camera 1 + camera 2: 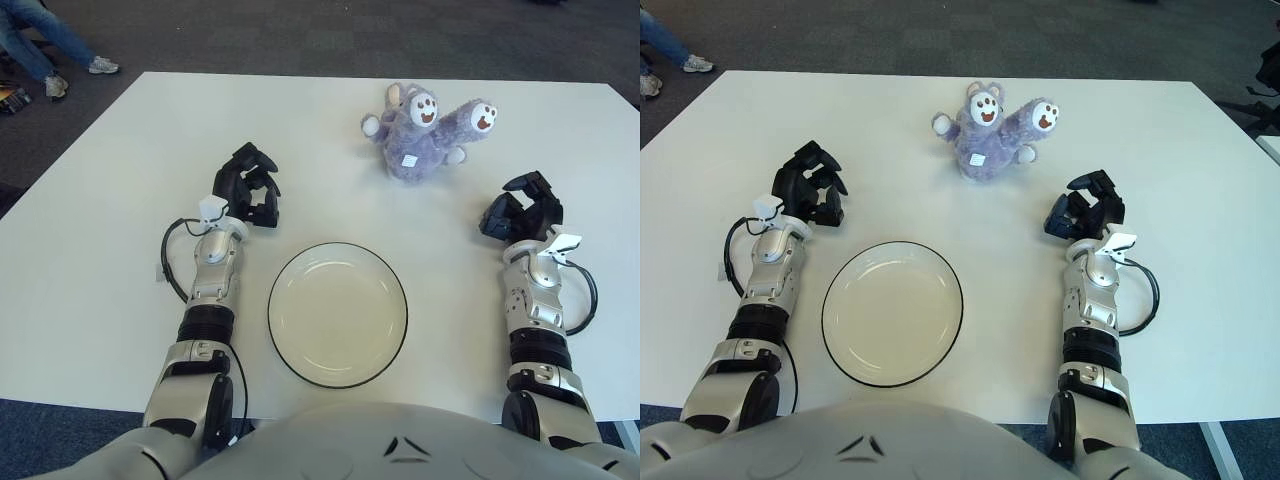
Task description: Put the doll into the plate.
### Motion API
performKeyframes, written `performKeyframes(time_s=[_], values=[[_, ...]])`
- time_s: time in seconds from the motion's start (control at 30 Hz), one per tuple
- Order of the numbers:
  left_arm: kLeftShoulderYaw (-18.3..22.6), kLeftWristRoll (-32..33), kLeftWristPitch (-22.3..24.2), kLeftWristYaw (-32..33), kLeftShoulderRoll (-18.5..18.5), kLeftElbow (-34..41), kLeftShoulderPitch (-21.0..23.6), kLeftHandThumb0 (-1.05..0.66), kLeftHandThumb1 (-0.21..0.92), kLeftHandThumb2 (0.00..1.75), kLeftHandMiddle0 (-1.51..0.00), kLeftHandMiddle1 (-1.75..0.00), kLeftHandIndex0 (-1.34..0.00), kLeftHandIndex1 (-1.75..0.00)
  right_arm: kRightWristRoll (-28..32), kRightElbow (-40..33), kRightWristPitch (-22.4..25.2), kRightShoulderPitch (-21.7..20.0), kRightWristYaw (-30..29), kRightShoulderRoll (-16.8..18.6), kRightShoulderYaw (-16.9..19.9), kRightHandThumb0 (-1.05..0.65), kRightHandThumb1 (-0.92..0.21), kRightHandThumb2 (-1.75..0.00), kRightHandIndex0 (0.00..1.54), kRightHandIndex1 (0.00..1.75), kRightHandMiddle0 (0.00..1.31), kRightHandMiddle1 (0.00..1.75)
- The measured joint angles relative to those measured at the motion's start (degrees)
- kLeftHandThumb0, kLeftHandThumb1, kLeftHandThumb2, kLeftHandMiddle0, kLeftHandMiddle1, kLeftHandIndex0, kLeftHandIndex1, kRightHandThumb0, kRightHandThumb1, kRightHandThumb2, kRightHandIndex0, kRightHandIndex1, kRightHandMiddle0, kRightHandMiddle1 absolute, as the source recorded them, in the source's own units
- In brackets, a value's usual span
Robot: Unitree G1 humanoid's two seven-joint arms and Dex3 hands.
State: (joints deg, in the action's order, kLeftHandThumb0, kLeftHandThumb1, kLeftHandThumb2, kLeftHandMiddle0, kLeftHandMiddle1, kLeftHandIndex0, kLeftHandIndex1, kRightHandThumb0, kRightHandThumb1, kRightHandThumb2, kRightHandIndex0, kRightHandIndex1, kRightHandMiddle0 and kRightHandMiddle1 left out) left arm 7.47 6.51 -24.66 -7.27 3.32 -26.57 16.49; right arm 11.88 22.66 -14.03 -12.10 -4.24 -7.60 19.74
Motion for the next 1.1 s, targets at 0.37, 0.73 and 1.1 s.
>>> performKeyframes(time_s=[0.37, 0.73, 1.1], values=[[-0.02, -0.12, -0.01, 0.21, -0.03, -0.37, 0.38, -0.02, -0.1, 1.71, -0.93, -1.75, -0.8, -1.51, 0.0, 0.3, -0.29, -0.21, 0.76, -0.3, -0.1, -0.01, 0.02, -1.69, 0.86, 1.75, 0.66, 1.7], [-0.06, -0.17, -0.01, 0.57, -0.15, -0.72, 0.9, -0.02, -0.05, 1.67, -0.87, -1.75, -0.77, -1.55, -0.28, 0.21, -1.24, -0.25, 2.02, -0.53, -1.06, -0.01, -0.02, -1.66, 0.84, 1.75, 0.61, 1.73], [-0.11, -0.26, -0.3, 0.79, -0.41, -1.09, 1.18, -0.02, -0.12, 1.74, -0.95, -1.75, -0.8, -1.54, -1.81, -4.88, -1.01, 2.2, 4.35, -0.46, -4.13, -0.01, -0.05, -1.62, 0.82, 1.75, 0.59, 1.71]])
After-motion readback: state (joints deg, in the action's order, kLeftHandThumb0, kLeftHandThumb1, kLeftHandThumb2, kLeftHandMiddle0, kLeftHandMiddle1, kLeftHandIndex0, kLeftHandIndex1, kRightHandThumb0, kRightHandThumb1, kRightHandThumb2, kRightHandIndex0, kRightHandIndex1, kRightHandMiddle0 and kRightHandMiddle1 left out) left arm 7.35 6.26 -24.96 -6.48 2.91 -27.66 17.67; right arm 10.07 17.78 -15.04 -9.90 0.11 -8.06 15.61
